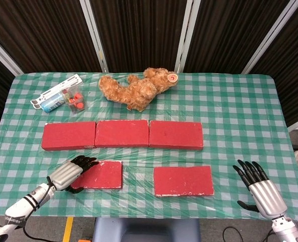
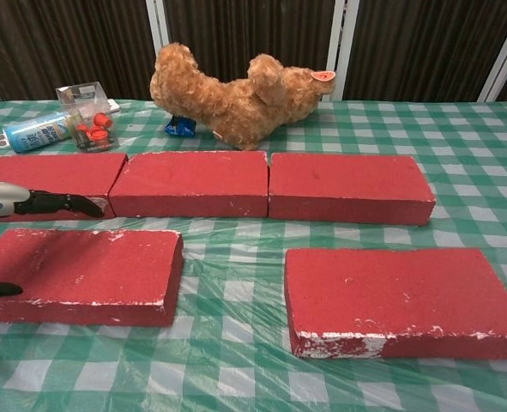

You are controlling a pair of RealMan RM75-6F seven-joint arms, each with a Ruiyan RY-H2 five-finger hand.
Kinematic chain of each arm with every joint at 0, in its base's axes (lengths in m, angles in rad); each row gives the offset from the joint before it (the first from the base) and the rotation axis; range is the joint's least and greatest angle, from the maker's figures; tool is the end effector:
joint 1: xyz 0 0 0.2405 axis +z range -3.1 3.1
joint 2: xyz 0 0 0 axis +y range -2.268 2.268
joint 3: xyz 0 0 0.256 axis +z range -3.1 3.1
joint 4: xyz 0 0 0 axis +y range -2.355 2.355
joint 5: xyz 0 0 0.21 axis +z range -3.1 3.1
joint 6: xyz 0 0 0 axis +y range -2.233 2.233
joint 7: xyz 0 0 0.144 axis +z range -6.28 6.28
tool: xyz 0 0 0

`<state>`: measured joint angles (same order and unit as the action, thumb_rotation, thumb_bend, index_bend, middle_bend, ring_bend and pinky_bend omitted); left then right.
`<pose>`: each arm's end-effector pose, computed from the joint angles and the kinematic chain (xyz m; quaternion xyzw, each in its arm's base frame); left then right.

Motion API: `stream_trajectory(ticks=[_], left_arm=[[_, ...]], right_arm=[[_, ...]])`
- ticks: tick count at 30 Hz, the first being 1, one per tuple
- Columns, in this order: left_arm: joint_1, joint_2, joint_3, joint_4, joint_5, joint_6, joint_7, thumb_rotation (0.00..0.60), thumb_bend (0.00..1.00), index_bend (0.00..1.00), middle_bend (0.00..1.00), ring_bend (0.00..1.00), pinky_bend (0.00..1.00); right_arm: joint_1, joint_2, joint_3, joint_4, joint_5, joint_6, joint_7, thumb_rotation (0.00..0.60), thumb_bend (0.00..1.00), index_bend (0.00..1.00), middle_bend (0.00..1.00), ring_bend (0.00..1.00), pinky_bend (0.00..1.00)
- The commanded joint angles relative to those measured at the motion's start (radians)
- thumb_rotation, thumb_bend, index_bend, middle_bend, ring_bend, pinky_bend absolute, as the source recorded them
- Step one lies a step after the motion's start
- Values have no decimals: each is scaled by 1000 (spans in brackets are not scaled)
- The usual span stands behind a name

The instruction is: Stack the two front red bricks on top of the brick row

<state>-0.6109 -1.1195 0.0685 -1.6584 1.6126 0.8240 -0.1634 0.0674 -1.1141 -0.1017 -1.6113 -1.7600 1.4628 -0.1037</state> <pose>-0.2289 0.2633 0.0570 -0.8187 -0.4176 -0.2695 0.2874 -0.2935 -0.1372 0.1245 0.7141 -0.3483 0.3470 0.4982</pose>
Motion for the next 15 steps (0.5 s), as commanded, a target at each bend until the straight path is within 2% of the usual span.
stream_trajectory(ticks=[1,15], left_arm=[[-11,-7,-3,5,-13,-14,3,600,290,0,0,0,0],[-44,-33,-2,0,-53,-54,6,600,288,0,0,0,0]], right_arm=[[-1,1,0,0,0,4,2,600,149,0,0,0,0],[-1,2,3,1,5,5,6,600,149,0,0,0,0]])
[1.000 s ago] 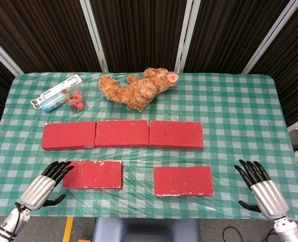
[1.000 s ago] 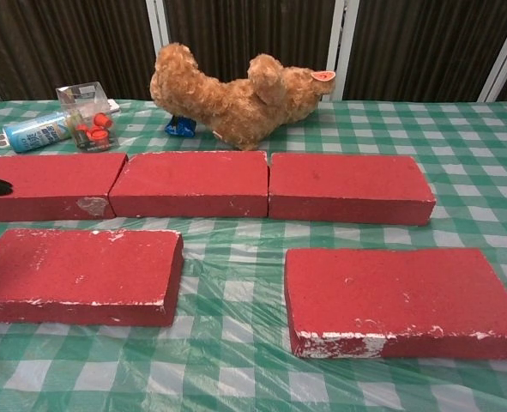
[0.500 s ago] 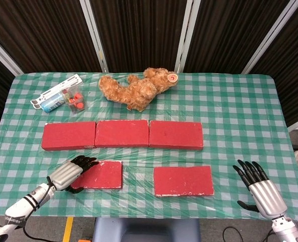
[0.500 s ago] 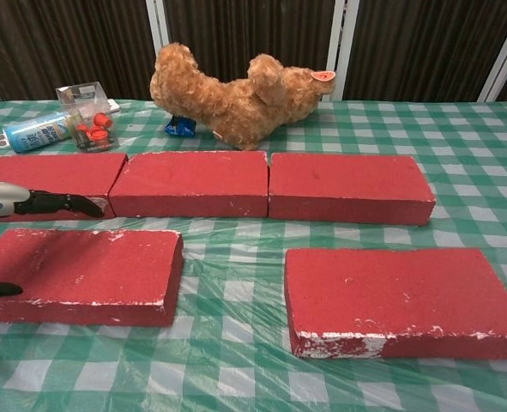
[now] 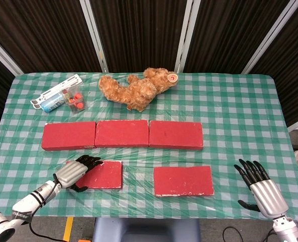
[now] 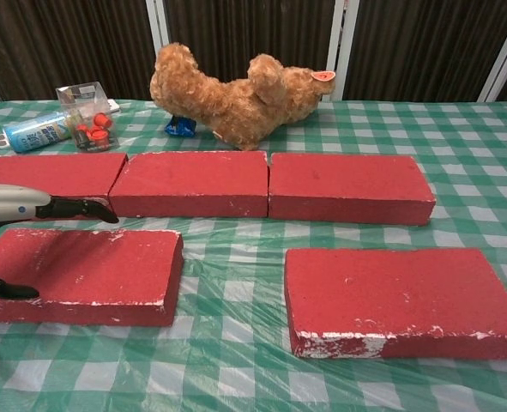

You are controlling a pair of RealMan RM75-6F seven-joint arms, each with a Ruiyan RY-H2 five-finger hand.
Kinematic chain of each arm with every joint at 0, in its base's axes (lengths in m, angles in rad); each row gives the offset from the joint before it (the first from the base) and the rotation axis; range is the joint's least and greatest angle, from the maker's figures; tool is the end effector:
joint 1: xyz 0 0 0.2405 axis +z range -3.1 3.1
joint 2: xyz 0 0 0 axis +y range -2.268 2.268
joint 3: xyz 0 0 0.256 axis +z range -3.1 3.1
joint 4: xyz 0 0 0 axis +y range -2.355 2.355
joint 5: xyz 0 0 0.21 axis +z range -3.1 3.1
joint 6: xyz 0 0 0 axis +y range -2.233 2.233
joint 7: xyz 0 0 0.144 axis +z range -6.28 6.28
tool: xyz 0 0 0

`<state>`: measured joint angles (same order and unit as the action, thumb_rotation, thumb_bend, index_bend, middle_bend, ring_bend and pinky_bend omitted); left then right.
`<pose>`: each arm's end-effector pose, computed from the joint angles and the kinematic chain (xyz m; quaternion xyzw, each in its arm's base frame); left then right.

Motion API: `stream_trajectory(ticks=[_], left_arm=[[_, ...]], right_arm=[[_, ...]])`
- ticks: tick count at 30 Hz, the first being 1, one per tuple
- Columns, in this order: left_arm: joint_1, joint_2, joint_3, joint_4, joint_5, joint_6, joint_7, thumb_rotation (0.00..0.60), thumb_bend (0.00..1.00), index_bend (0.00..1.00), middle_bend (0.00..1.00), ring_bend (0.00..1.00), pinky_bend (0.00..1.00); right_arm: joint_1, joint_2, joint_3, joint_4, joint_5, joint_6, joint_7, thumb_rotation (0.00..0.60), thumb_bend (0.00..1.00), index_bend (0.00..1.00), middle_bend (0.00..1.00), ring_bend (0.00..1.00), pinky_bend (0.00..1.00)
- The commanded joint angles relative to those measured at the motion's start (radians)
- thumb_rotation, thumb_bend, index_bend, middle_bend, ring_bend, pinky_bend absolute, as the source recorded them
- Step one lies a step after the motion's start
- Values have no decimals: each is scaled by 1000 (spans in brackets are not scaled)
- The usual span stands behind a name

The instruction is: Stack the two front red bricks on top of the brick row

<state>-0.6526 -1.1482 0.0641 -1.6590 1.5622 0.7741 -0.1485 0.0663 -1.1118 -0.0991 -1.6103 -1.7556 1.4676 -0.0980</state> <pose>-0.2208 0.2700 0.0448 -0.8218 -0.4255 -0.2592 0.2763 -0.2942 -0.1378 0.1264 0.7110 -0.3490 0.3486 0.5011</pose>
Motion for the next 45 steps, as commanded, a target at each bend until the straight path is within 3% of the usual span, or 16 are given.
stream_trajectory(ticks=[1,45], left_arm=[[-4,-7,3,2,-4,-6,-14,600,286,0,0,0,0],[-44,-55,30,58,-30,-37,-34,600,275,0,0,0,0]], right_arm=[[0,0,0,0,0,0,1,600,149,0,0,0,0],[3,-5,2,-1,11,-11,-14,600,149,0,0,0,0]])
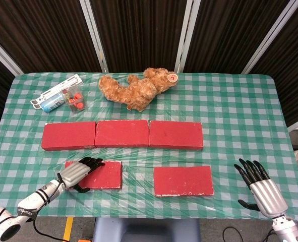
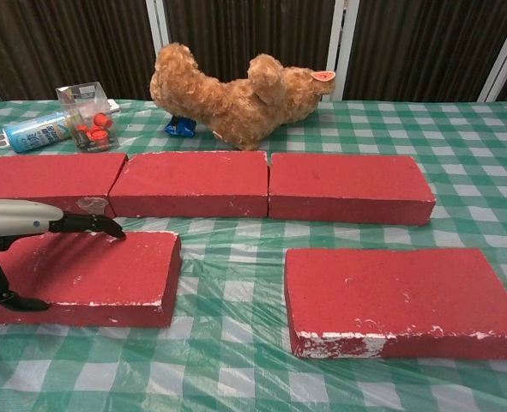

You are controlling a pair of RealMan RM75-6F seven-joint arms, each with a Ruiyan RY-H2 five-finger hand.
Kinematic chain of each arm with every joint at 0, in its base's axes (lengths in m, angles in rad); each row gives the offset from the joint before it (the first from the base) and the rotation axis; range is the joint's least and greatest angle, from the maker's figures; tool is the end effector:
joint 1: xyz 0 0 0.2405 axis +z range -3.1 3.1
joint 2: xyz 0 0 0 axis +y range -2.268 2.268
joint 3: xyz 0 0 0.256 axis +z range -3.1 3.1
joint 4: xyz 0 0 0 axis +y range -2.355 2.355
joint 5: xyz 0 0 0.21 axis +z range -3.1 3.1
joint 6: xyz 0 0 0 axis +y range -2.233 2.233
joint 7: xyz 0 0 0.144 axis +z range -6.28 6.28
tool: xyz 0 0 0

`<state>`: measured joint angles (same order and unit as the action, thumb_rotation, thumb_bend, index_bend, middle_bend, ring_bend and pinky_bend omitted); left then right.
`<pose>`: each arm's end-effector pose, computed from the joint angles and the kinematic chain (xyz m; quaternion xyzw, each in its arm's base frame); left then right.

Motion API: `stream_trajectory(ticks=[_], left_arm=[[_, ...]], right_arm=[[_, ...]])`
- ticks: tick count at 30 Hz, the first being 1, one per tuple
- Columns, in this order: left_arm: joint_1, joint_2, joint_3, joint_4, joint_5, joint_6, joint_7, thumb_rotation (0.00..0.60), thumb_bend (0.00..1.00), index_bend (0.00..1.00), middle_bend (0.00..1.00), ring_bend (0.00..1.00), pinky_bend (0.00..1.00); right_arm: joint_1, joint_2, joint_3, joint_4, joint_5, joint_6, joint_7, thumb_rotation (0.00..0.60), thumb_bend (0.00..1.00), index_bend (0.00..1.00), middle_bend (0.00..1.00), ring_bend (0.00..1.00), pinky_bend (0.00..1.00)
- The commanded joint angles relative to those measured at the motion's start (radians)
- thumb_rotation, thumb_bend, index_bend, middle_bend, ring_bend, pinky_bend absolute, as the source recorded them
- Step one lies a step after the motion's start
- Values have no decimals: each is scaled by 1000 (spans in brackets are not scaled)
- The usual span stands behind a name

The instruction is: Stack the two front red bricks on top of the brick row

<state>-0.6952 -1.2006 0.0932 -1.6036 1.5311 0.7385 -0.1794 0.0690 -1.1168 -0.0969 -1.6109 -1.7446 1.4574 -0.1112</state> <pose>-0.2257 0.2755 0.0286 -0.8235 -0.4405 -0.2397 0.2653 -0.2950 -0.1392 0.1243 0.7119 -0.3492 0.3431 0.5036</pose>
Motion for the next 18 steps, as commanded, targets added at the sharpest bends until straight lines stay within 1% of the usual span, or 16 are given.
stream_trajectory(ticks=[1,11,18], left_arm=[[-2,-3,1,4,2,-1,-5,600,274,0,0,0,0],[-5,-10,5,20,5,3,-13,600,262,0,0,0,3],[-10,-15,9,29,-4,-14,-16,600,260,0,0,0,40]], right_arm=[[0,-1,0,0,0,-1,-2,600,149,0,0,0,0],[0,-1,-1,-2,1,-3,-5,600,149,0,0,0,0],[0,-2,-1,-2,1,-2,-6,600,149,0,0,0,0]])
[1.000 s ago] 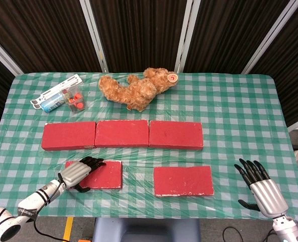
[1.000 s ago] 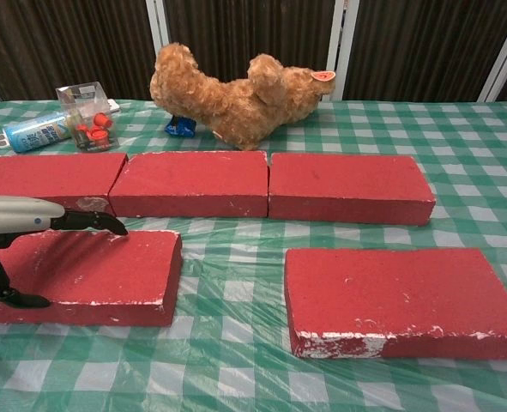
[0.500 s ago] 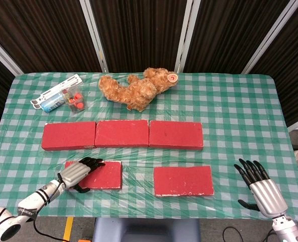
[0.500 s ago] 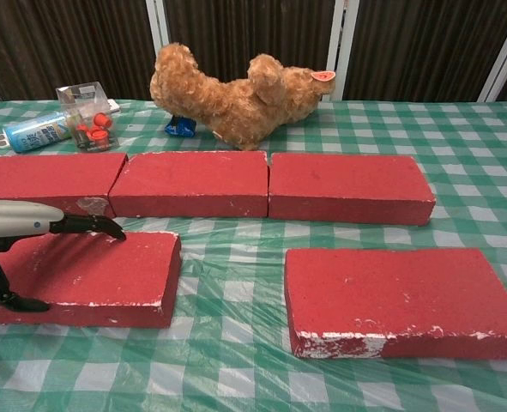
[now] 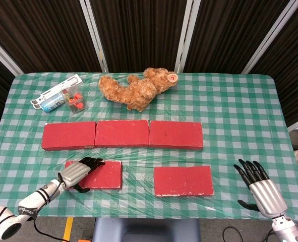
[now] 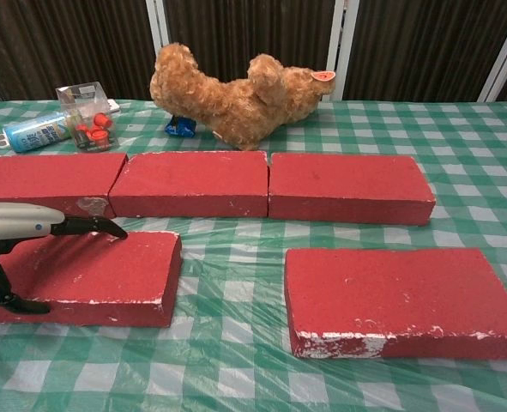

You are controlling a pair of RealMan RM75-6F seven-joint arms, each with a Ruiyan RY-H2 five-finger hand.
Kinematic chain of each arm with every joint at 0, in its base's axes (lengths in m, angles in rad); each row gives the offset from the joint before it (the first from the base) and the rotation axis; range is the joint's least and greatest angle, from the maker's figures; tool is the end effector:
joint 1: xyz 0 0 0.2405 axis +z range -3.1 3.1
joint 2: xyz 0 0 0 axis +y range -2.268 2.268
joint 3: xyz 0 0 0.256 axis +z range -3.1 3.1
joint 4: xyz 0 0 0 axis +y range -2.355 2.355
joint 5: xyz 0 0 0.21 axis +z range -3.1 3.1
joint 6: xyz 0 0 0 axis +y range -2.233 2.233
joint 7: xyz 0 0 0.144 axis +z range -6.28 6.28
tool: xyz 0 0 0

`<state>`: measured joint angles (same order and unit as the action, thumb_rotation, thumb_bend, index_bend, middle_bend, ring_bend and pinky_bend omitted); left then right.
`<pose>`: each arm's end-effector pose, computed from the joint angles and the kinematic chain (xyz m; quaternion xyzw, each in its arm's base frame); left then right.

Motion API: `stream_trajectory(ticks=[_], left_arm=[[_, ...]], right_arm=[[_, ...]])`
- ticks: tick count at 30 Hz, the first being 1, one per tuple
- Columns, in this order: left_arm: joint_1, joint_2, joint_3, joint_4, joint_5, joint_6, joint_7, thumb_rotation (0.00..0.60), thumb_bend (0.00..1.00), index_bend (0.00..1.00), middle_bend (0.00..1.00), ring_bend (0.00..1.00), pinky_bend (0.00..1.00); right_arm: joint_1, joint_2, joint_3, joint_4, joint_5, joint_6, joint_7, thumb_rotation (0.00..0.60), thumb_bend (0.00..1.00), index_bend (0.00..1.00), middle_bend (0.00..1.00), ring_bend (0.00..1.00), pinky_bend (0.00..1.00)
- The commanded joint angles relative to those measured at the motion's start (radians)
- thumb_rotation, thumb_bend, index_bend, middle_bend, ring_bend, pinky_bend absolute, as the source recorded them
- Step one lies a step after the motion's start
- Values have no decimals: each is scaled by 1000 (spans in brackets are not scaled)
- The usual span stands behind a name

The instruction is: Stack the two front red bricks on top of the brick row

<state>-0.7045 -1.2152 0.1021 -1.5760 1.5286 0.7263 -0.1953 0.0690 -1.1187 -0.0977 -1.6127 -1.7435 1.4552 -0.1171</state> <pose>-0.2304 0.2781 0.0251 -0.8240 -0.4440 -0.2313 0.2652 -0.2948 -0.1389 0.1233 0.7126 -0.3491 0.3417 0.5036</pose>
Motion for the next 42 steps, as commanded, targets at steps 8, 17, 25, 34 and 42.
stream_trajectory(ticks=[8,17,25,34,42], left_arm=[[-2,-18,5,25,-3,-8,-1,600,253,0,159,34,101],[6,-27,1,33,-4,18,22,600,269,0,523,333,334],[16,-31,3,35,1,41,31,600,293,161,734,571,629],[64,-19,5,26,59,174,18,600,322,279,871,722,798],[96,0,2,19,87,258,5,600,322,290,878,730,807]], right_arm=[[0,-2,0,-1,2,-3,-7,600,148,0,0,0,0],[0,-3,0,-1,4,-5,-9,600,149,0,0,0,0],[-2,-2,-2,-1,1,0,-8,600,149,0,0,0,0],[-4,-1,-4,-1,-4,5,-5,600,149,0,0,0,0],[-7,1,-8,0,-12,11,-1,600,149,0,0,0,0]])
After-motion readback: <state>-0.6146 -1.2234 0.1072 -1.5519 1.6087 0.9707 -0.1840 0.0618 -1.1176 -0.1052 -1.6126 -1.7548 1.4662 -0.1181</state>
